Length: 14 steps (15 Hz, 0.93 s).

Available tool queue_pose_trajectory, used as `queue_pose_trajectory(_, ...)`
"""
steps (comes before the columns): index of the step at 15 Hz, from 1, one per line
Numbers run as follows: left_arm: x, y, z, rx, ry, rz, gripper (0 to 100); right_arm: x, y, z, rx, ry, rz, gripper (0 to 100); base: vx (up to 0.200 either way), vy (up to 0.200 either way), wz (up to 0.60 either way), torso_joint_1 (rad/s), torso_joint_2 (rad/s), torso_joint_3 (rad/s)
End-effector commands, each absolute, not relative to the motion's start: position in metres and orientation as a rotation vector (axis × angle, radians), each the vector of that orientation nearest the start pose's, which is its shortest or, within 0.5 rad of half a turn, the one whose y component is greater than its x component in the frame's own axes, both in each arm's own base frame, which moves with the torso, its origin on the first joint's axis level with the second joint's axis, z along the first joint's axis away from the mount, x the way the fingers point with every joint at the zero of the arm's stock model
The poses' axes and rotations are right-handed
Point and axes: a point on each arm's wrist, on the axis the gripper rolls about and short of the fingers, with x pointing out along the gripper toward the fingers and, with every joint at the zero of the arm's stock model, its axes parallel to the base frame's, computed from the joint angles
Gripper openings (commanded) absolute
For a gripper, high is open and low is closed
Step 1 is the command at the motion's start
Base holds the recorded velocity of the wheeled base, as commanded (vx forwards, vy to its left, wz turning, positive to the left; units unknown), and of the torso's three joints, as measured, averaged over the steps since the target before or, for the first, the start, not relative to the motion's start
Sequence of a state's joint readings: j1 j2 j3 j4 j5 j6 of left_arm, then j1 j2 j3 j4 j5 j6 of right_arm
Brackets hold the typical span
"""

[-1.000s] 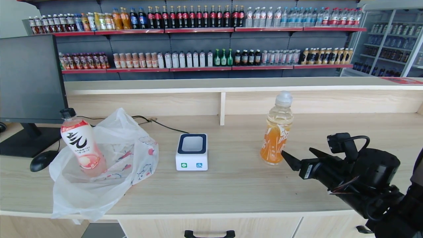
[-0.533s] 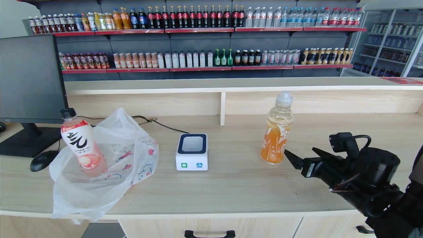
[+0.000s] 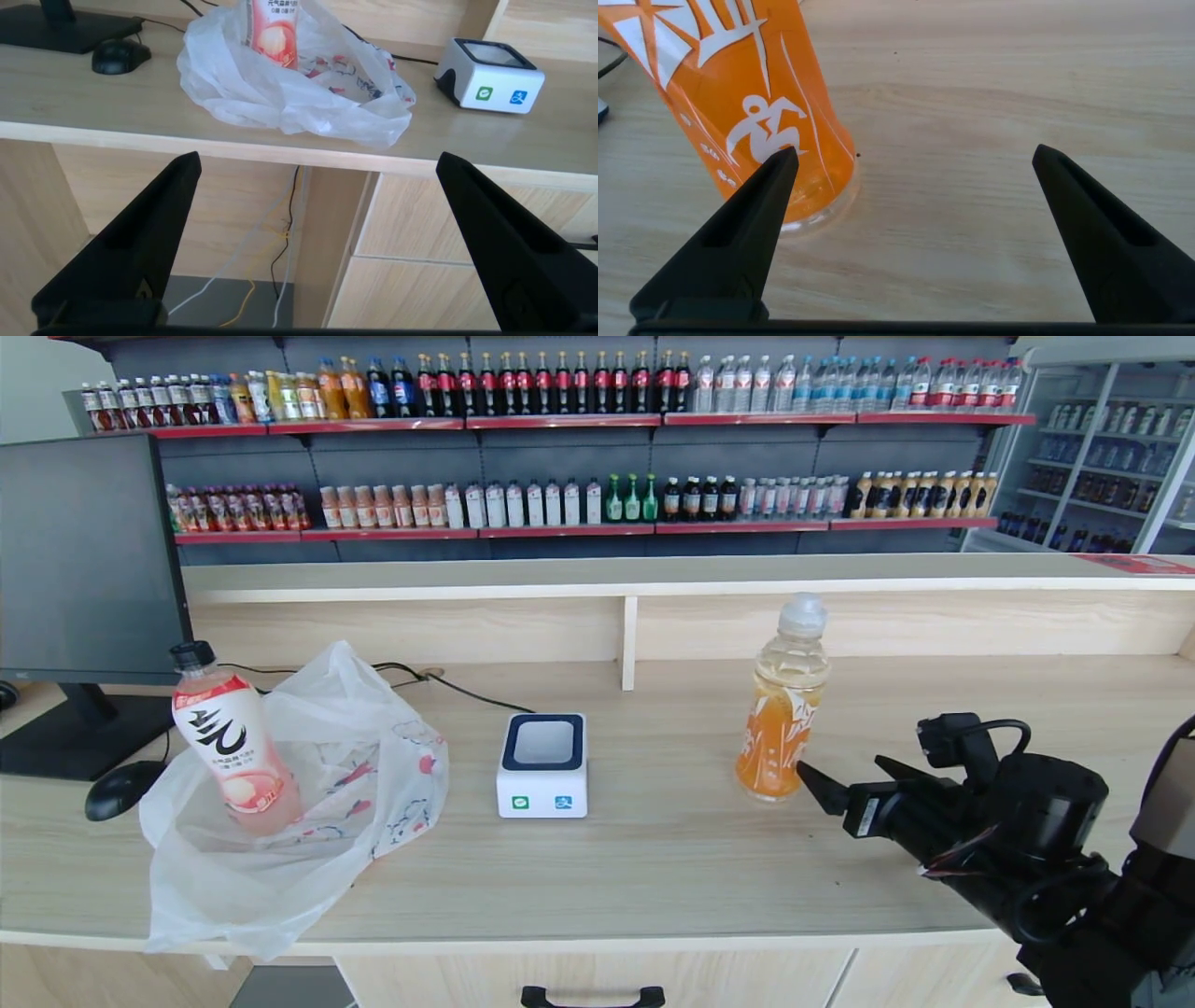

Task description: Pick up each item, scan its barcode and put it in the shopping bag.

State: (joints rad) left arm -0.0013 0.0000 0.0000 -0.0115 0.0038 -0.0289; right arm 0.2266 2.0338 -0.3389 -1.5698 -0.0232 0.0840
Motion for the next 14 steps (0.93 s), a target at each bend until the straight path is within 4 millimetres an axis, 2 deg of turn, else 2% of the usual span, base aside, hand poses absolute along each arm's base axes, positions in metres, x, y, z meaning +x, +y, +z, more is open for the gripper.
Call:
queue_pose_trajectory(1, -0.023, 0.0, 0.077, -0.029, -0.012, 0.003, 100, 0.285, 0.065, 0.069, 0.067, 0.14, 0.198, 100, 0.0, 0.0, 0.0, 0.0, 0.0, 0.0)
queue_pose_trajectory(8, -0.023, 0.0, 0.077, -0.029, -0.012, 0.004, 100, 0.283, 0.073, 0.068, 0.065, 0.145, 0.224, 100, 0.0, 0.0, 0.0, 0.0, 0.0, 0.0)
queue_pose_trajectory(10, -0.023, 0.0, 0.077, -0.028, -0.011, 0.003, 100, 0.281, 0.082, 0.067, 0.062, 0.148, 0.256, 100, 0.0, 0.0, 0.0, 0.0, 0.0, 0.0)
queue_pose_trajectory(14, -0.023, 0.0, 0.077, -0.029, -0.011, 0.003, 100, 0.288, 0.087, 0.069, 0.065, 0.127, 0.266, 100, 0.0, 0.0, 0.0, 0.0, 0.0, 0.0)
